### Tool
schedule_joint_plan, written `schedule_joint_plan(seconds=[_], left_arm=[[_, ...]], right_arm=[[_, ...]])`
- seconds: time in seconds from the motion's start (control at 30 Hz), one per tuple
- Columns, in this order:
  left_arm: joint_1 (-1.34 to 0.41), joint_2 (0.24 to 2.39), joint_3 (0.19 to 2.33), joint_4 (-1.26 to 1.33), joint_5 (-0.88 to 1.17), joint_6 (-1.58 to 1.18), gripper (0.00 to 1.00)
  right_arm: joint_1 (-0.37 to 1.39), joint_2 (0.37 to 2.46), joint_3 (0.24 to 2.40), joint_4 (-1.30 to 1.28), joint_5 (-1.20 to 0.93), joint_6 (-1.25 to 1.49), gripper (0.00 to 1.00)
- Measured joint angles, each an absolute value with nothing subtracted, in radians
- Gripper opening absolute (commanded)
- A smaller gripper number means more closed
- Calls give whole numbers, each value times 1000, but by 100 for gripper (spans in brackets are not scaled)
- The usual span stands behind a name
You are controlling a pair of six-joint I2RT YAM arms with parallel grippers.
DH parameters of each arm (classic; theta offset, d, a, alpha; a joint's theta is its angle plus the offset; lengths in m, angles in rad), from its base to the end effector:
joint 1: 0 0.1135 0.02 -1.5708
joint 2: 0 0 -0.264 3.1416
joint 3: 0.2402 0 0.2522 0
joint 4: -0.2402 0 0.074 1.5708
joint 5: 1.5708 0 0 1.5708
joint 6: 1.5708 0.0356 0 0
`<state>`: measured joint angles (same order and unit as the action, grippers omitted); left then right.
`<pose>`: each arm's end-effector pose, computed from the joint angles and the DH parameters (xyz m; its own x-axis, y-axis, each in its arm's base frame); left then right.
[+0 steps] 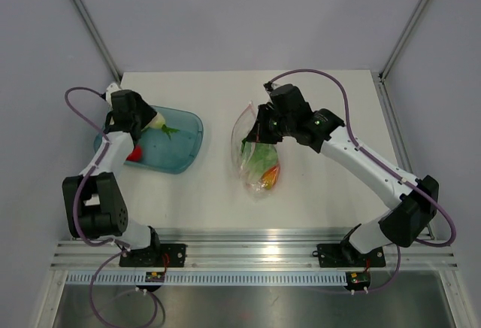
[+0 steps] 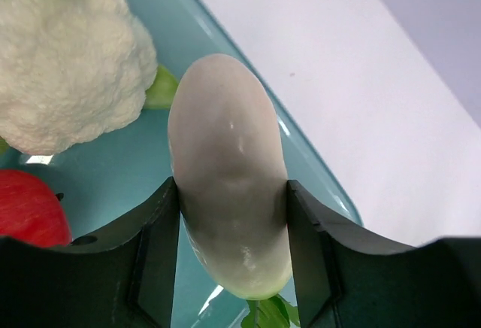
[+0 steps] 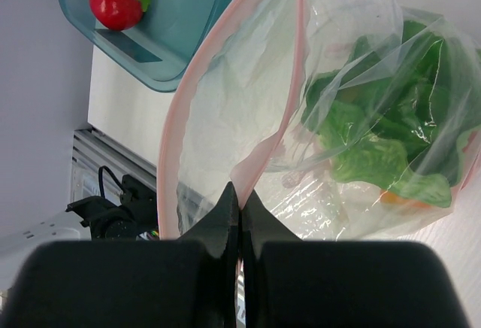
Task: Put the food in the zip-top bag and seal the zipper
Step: Pick up the fake vegetable from the bin, then place the fake vegetable in the zipper food storage bag.
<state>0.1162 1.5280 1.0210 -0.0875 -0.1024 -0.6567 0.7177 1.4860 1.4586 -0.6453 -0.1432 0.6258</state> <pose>0.3399 0.0433 0.2495 -0.3189 -0.6486 -0.6911 -0.4976 0.7351 -0.4604 0.2449 0.2206 0.3618 -0.8110 0.0616 -0.5818 -0.3208 0.7848 0.5302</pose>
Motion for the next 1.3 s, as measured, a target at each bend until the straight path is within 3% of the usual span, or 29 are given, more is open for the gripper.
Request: schedule_joint_plan(seconds=[0.17,0.37,0.67,1.0,1.3], left_arm=[[110,1359,1021,-142,-53,-577,19],[75,1144,1047,-205,106,-494,11],[-273,965,1133,-250,228,-424,8],[-510,979,1119,-227,255,-388,7],[-604,1097,1114,-147,238,-389,7]], right_arm=[[719,1481,1454,-641,-143,627,0],[720,1481,1452,-619,-151,634,0],[720,1533,1453,-550,-208,657,0],[720,1535,1446,-533,-231,681,0],[720,1456,1407,-529,-229,694,0]])
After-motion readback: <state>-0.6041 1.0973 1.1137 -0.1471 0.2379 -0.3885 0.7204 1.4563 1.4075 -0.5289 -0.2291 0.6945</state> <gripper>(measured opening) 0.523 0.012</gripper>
